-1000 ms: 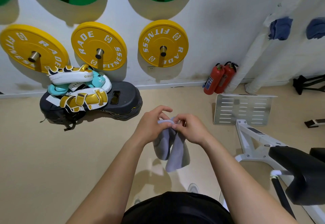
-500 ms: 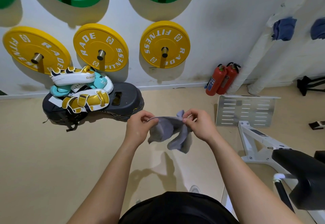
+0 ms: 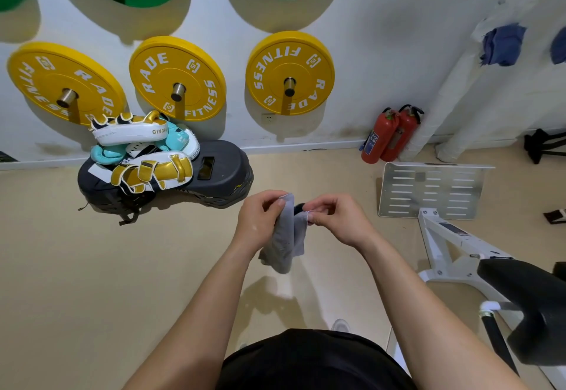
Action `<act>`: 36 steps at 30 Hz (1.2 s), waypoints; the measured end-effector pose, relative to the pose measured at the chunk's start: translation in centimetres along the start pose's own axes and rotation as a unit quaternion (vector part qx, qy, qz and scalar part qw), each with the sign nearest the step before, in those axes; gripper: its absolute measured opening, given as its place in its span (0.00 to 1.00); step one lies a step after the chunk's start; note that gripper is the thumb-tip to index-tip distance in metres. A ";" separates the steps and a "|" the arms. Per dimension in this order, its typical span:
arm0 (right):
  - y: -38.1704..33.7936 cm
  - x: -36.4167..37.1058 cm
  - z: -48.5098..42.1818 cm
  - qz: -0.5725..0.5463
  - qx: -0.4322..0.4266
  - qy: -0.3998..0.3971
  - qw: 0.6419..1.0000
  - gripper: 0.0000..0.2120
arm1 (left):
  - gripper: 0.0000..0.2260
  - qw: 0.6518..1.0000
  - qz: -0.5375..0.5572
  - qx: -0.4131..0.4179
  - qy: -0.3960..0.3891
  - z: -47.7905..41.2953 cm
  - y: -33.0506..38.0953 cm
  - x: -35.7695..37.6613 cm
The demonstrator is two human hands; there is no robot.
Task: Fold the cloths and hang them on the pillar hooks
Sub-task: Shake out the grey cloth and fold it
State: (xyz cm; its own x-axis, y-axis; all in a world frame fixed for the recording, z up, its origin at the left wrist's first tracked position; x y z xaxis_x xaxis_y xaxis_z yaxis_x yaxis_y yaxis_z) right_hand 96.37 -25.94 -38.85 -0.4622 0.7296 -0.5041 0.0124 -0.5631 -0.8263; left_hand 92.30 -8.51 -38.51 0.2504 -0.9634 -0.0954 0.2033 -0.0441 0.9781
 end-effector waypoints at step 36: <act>0.0 0.0 -0.6 -0.019 0.005 0.078 0.997 0.09 | 0.08 0.995 0.091 0.022 -0.021 1.0 0.4 1.8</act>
State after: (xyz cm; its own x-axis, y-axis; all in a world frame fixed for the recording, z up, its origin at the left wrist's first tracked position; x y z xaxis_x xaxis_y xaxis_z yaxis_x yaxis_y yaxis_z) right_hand 96.85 -25.70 -39.00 -0.3192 0.8014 -0.5058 -0.0120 -0.5371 -0.8434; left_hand 91.87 -10.49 -38.05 0.2392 -0.9667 0.0909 0.1163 0.1215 0.9857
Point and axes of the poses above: each hand's wrist, its own z-axis away from the middle knuckle, its own x-axis out of the palm, y = z × x, the point moved 9 cm from there along -z, towards the middle knuckle, and after that the axes turned 15 degrees about z, right-handed, at the moved point
